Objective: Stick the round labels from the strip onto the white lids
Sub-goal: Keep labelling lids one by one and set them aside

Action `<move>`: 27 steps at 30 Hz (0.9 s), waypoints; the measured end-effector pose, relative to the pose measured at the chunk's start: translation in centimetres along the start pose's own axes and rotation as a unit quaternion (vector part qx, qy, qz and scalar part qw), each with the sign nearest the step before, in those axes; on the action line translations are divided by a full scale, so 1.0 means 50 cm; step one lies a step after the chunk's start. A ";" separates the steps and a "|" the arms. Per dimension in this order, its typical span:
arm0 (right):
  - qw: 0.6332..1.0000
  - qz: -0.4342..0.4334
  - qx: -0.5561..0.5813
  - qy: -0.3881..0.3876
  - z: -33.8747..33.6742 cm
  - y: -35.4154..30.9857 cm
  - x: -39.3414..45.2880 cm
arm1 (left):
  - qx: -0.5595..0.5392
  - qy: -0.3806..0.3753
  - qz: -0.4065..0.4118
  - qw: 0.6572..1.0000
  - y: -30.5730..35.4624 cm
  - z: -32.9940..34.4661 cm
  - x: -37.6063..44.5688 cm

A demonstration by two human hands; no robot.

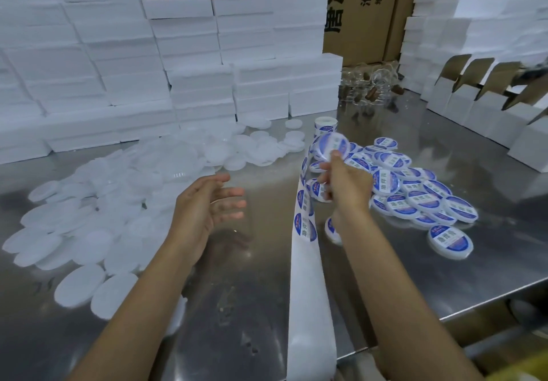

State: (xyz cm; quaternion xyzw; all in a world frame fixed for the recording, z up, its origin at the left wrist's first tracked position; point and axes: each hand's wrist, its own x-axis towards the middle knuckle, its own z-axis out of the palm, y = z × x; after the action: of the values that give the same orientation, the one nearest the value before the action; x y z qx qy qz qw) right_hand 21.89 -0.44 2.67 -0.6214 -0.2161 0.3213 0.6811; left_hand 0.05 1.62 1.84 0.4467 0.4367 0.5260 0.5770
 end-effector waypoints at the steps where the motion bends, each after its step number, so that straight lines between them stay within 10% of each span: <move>1: 0.999 0.030 0.020 0.013 -0.017 -0.007 0.020 | 0.003 0.000 -0.001 1.000 0.000 0.001 -0.001; 10: 0.988 0.144 0.052 -0.011 -0.079 -0.016 0.118 | -0.013 0.006 -0.005 1.000 0.005 -0.001 0.005; 16: 0.989 0.011 -0.115 -0.094 -0.032 -0.029 0.052 | -0.063 0.016 -0.001 0.998 0.022 -0.023 0.012; 27: 0.761 -0.241 -0.354 -0.487 0.140 0.028 -0.179 | -0.135 0.056 0.020 0.989 0.056 -0.077 0.018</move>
State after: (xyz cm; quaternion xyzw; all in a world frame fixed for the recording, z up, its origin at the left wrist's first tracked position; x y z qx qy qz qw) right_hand 10.55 -1.79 3.16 -0.5055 -0.7597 0.3064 0.2710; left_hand -4.23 2.86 3.70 0.3427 0.3843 0.6161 0.5961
